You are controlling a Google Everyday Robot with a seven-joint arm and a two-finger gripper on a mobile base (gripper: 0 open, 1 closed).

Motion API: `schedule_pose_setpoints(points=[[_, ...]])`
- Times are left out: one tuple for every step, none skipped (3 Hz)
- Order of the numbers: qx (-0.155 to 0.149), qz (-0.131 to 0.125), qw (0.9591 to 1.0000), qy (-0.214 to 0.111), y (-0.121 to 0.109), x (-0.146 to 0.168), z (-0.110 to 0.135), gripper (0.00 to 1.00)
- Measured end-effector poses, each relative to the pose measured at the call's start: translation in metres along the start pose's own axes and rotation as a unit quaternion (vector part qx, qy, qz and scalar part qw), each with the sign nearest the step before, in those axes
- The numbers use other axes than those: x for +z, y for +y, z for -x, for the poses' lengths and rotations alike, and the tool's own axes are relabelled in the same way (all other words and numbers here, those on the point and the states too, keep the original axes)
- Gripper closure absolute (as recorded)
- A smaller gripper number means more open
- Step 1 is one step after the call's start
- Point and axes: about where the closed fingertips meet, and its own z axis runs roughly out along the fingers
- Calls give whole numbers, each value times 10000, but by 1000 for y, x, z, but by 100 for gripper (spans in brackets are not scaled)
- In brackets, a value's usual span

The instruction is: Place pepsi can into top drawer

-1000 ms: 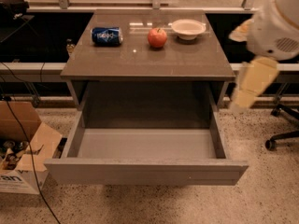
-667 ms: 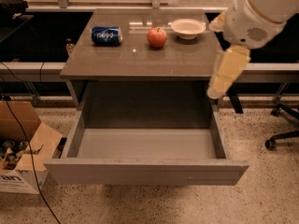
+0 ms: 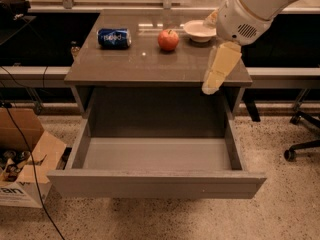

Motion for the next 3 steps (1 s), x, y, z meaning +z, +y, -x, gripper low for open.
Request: schedule_pose_setpoints(points=[[7, -152, 9999, -67, -12, 18, 13, 0], [-98, -313, 9993, -206, -40, 55, 41, 0], [-165, -369, 9984, -406, -70, 91, 64, 0]])
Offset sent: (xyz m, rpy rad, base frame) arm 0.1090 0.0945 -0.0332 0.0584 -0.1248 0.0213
